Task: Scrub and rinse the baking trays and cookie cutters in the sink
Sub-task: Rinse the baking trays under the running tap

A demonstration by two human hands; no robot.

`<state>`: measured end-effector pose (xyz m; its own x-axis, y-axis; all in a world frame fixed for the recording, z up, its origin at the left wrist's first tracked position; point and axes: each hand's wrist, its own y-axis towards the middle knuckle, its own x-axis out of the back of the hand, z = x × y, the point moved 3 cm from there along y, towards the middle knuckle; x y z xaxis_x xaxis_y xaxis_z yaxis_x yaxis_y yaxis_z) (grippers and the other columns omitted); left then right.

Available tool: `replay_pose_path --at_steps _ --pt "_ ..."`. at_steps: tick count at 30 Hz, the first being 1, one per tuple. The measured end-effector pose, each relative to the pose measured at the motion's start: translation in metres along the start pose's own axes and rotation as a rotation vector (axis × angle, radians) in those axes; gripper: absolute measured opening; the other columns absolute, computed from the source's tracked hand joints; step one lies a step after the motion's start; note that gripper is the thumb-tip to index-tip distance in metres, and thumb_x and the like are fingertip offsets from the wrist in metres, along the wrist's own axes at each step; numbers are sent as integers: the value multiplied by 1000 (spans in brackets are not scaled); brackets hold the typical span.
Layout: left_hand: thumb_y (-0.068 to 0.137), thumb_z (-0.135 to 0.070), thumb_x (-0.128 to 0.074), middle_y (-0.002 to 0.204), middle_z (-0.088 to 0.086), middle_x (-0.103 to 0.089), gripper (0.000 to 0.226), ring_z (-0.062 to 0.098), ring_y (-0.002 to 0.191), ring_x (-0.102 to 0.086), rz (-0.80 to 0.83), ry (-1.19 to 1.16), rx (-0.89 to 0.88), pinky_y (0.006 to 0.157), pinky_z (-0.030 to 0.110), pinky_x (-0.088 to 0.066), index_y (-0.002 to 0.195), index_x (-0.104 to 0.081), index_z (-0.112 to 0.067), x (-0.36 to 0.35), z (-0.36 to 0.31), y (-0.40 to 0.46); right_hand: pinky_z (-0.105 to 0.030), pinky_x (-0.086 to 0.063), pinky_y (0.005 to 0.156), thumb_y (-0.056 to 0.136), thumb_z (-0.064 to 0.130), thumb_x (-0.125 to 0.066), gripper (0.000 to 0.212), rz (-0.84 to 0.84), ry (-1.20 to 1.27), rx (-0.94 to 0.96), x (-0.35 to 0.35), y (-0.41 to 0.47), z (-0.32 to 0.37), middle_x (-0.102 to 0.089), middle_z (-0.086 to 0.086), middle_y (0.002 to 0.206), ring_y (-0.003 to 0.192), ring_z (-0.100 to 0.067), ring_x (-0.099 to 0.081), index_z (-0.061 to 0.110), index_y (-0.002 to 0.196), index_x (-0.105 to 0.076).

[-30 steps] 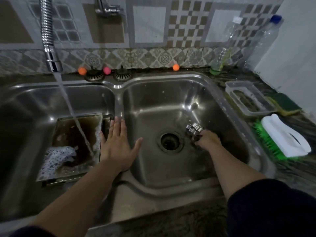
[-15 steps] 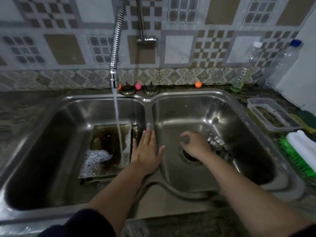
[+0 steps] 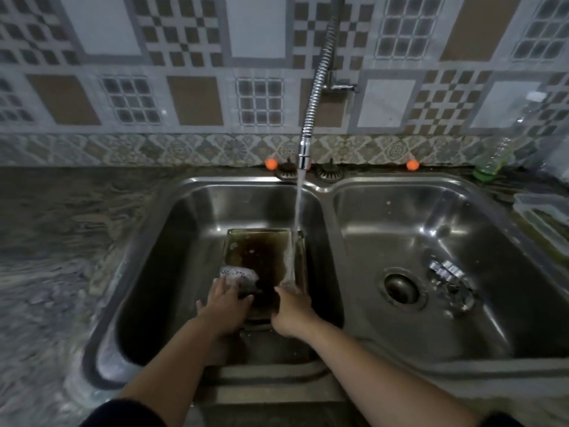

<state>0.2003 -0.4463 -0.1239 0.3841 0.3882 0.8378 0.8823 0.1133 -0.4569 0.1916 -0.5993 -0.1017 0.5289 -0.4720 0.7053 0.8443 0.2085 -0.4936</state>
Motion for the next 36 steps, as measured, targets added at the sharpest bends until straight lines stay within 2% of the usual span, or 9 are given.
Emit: replay_pose_path --at_steps 5,10,17,21,23,27,29,33,36 --pt "98 -46 -37 160 10 8 68 29 147 5 11 -72 -14 119 48 -12 153 -8 -19 0 21 33 -42 -27 115 91 28 -55 76 -84 32 -191 -4 41 5 -13 -10 158 143 -33 -18 26 153 -11" --pt "97 -44 -41 158 12 -5 73 33 143 -21 75 -178 -12 116 42 -24 152 -8 -10 -2 27 51 -42 -37 106 90 24 -57 70 -197 64 -300 -6 57 4 -21 -8 152 135 -35 -24 27 149 -19" --pt "91 -52 -50 160 8 3 100 34 143 -22 111 -266 46 115 41 -26 149 18 -9 -1 27 51 -48 -38 107 91 21 -55 73 -261 182 -361 -12 59 9 -17 -1 156 136 -32 -22 34 151 -15" --pt "85 -55 -56 152 15 -27 97 37 134 -35 98 -410 119 106 46 -39 151 -1 -9 4 31 60 -39 -40 105 87 8 -58 66 -357 421 -408 -7 62 -5 -32 -6 147 133 -28 -32 24 145 -31" --pt "86 -53 -55 148 16 -31 90 37 131 -37 88 -426 126 104 47 -40 151 -9 -10 7 32 60 -36 -40 102 86 6 -59 66 -324 487 -413 -6 63 -9 -33 -6 146 132 -26 -34 25 144 -33" --pt "99 -36 -38 152 19 -28 68 38 136 -34 77 -458 94 111 47 -32 153 -2 -16 9 34 60 -39 -26 113 94 17 -54 79 -171 338 -357 -12 60 -8 -5 -5 160 145 -30 -11 30 153 -2" --pt "101 -24 -34 147 18 -38 62 35 132 -40 45 -442 55 109 43 -34 153 -1 -18 12 37 59 -41 -17 117 97 29 -48 82 -106 193 -331 -18 59 -6 11 -1 161 145 -32 -2 27 151 13" --pt "99 -21 -37 131 10 -56 58 30 114 -57 33 -539 -17 100 45 -45 150 -12 -32 19 36 51 -46 -16 118 97 37 -43 83 -37 -27 -297 -23 58 -3 29 -6 156 144 -36 0 22 150 19" --pt "101 -26 -32 128 7 -58 54 28 110 -60 -36 -580 -75 98 46 -47 149 -9 -36 27 25 42 -54 6 116 100 52 -22 68 30 -121 -284 -32 53 8 37 -11 151 142 -39 22 29 151 17"
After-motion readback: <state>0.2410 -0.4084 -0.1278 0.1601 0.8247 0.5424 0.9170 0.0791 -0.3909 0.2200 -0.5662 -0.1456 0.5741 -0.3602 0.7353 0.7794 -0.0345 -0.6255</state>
